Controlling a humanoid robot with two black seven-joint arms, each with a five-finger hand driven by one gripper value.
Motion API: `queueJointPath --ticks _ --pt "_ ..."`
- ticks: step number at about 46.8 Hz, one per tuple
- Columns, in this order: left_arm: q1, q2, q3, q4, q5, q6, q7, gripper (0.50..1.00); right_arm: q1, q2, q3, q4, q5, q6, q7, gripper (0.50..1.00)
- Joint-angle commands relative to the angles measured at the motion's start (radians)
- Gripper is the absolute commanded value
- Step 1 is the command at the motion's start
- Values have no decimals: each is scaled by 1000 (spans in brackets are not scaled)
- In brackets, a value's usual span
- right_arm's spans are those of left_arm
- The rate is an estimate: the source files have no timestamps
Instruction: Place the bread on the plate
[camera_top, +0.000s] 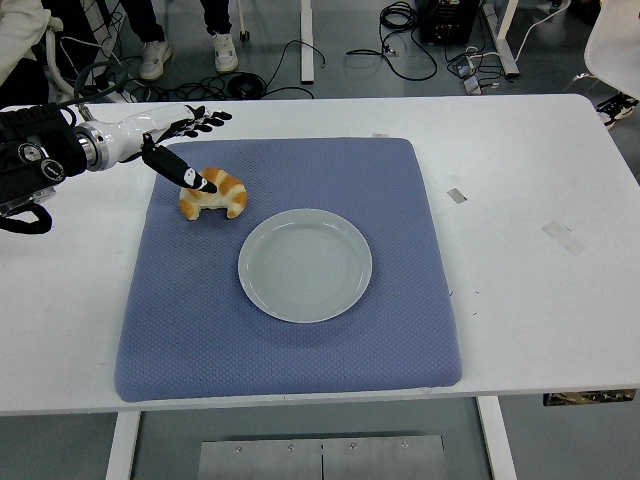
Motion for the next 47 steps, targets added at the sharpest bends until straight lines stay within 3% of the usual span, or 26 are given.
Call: queueJointPath --ticks 1,37,43,47 --pt "3 4 -2 -7 1 3 18 981 0 0 0 0 0 0 0 1000" --pt "90 -47 -5 66 70 18 15 972 0 0 0 0 0 0 0 1000" --pt "92 -64 -5 82 71 19 14 954 0 0 0 0 0 0 0 1000" --pt "93 -64 -5 83 71 23 14 897 0 0 0 0 0 0 0 1000"
